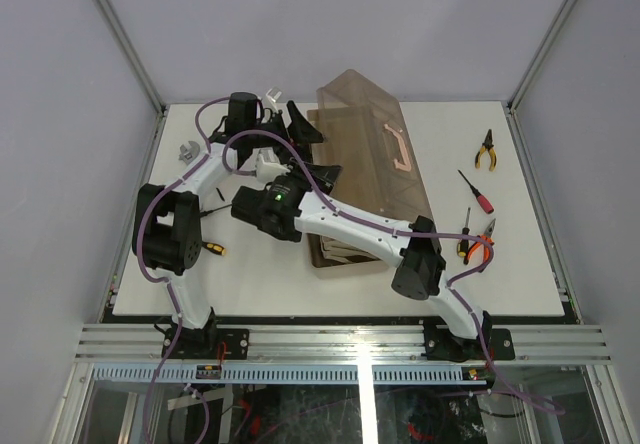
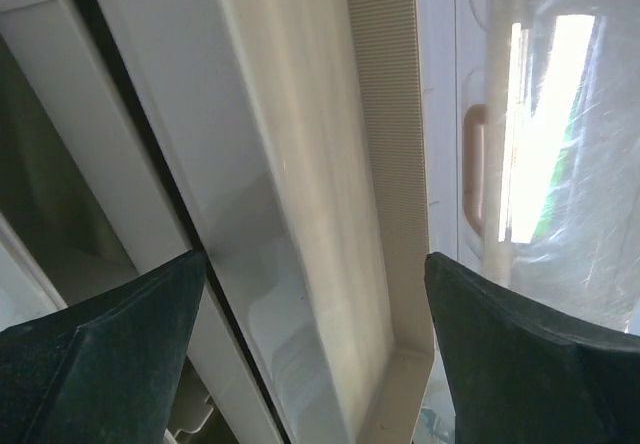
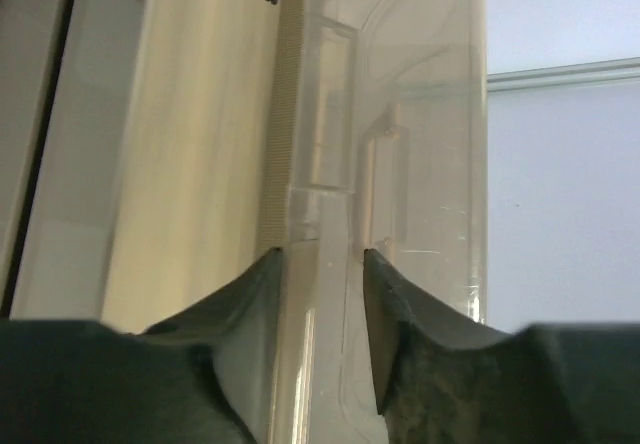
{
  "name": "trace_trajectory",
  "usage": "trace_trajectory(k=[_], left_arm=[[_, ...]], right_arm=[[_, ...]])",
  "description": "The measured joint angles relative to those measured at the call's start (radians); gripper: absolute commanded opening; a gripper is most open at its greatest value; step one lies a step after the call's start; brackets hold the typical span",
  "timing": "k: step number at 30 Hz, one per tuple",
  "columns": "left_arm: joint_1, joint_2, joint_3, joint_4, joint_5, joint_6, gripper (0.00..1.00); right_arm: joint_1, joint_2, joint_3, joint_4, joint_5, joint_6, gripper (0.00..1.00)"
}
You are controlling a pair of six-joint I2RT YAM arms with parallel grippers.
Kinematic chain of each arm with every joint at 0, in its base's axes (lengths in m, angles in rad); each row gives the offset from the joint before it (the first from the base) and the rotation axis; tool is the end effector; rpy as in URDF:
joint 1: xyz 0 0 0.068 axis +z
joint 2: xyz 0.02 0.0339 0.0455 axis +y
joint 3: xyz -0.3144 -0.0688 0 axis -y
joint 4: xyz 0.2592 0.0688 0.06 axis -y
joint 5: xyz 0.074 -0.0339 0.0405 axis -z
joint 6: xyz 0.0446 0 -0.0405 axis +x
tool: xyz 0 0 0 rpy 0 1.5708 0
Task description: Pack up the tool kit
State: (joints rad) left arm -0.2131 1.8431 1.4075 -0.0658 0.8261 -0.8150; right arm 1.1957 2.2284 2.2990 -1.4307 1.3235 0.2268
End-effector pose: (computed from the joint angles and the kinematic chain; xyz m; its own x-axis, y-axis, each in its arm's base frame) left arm 0.4390 -0.1285 0.3112 -0.8851 -0.3131 -0.3443 0.1887 0.4348 -0.8806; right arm 0.2176 0.4347 0.3574 -0.3836 -0.8240 -0.4170 -0.0690 0.4758 -0.8768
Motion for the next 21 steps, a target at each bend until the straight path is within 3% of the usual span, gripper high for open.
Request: trace_trajectory(k=[2, 3, 9, 12, 21], left_arm=[[-0.001, 0.000, -0.002, 0.002, 0.000, -0.001, 0.90], [-0.001, 0.000, -0.002, 0.002, 0.000, -0.002, 0.90], [-0.003, 0.000, -0.003, 0.005, 0.000, -0.003, 0.91], [-0.002, 0.000, -0.003, 0.005, 0.000, -0.002, 0.99], [0.029, -0.001, -0.004, 0.004, 0.000, 0.003, 1.00]], right_arm=[[0.000, 0.000, -0.007, -0.002, 0.002, 0.007, 0.02], [0.000, 0.000, -0.008, -0.003, 0.010, 0.008, 0.00], [-0.011, -0.001, -0.007, -0.027, 0.032, 0.013, 0.00], [-0.011, -0.001, 0.003, -0.035, 0.032, 0.012, 0.00], [-0.016, -0.042, 0.038, -0.022, 0.035, 0.005, 0.00]])
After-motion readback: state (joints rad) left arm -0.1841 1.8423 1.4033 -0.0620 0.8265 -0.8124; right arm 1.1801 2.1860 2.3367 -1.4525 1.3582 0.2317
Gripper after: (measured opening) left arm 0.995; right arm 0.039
